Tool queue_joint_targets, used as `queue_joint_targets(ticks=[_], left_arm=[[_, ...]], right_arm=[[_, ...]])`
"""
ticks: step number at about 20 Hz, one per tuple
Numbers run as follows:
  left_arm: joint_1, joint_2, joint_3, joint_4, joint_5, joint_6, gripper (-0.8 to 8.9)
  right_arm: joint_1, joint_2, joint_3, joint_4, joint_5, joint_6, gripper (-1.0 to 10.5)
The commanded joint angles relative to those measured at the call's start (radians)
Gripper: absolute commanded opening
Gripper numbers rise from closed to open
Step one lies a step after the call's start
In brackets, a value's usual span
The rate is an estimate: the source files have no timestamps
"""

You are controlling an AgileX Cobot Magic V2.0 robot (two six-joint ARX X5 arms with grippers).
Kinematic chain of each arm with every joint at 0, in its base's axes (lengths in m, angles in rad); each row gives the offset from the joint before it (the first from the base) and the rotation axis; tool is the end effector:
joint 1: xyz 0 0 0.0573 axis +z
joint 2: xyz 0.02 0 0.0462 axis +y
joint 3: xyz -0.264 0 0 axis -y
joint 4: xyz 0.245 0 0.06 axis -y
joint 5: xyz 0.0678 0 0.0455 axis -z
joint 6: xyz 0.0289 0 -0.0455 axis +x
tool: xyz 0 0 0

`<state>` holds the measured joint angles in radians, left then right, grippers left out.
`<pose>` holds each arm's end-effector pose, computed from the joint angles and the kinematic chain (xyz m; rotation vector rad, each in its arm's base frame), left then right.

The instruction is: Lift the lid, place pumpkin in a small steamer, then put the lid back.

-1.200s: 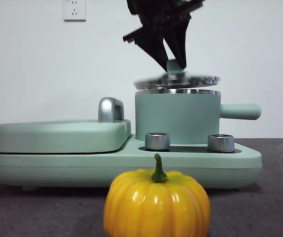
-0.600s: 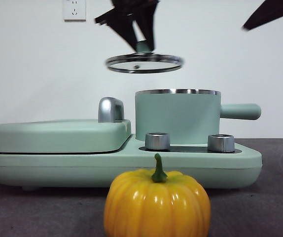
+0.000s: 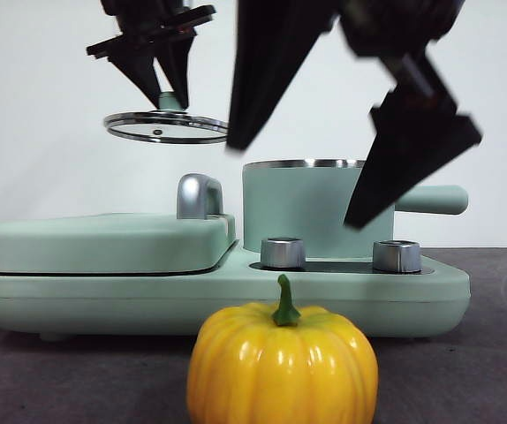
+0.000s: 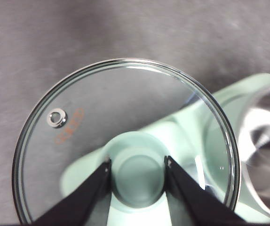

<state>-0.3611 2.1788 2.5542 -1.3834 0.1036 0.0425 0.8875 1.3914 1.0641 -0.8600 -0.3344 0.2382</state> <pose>0.3996 -0.1541 0.3842 0.1687 0.9994 -0.4460 0.1566 0.2074 0.2531 -0.1586 1.3200 0.9120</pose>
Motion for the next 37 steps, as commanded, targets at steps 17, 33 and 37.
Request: queue_joint_targets(ticks=[17,33,37], left_arm=[[0.04,0.011,0.044,0.035,0.002,0.013,0.54],[0.06,0.011,0.044,0.037,0.002,0.015,0.54],[0.066,0.011,0.044,0.036,0.002,0.013,0.54]], right_arm=[[0.185,0.349,0.016,0.095,0.211,0.024,4.7],[-0.144,0.406,0.652,-0.414,0.274,-0.121,3.2],[-0.29,0.541,0.951,-0.489,0.282,-0.155,3.3]])
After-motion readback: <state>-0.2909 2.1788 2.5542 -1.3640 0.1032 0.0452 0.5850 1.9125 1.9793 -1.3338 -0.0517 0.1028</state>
